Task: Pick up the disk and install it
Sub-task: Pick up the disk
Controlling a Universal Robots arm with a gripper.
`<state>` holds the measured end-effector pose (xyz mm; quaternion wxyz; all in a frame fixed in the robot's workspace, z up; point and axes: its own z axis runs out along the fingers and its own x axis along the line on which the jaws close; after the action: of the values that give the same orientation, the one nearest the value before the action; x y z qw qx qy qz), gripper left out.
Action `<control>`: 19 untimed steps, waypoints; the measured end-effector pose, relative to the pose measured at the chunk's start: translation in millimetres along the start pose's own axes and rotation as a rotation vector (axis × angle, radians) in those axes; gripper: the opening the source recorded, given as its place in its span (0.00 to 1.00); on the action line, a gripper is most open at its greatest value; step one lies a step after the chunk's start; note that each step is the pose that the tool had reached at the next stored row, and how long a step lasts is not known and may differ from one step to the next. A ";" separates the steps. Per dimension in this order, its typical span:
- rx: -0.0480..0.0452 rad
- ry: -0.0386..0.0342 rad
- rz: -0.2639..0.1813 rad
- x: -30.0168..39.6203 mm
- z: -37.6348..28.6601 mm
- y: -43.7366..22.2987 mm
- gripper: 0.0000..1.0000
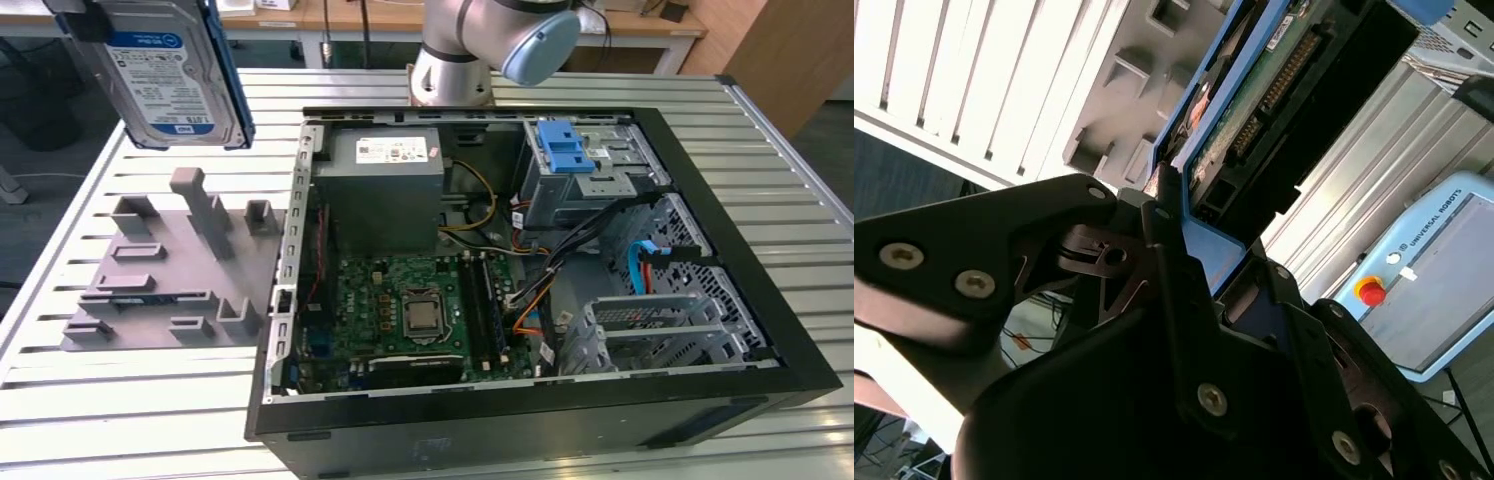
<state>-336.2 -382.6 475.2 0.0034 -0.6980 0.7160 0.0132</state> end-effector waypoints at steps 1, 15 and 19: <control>0.0000 0.0000 0.000 0.0 0.0 -1.8 0.36; -0.0001 0.0001 0.000 -0.6 -0.4 -27.4 0.36; 0.0000 0.0000 0.000 -0.8 -0.5 -34.4 0.36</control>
<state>-301.7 -382.7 475.2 0.0034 -0.6980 0.7159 0.0132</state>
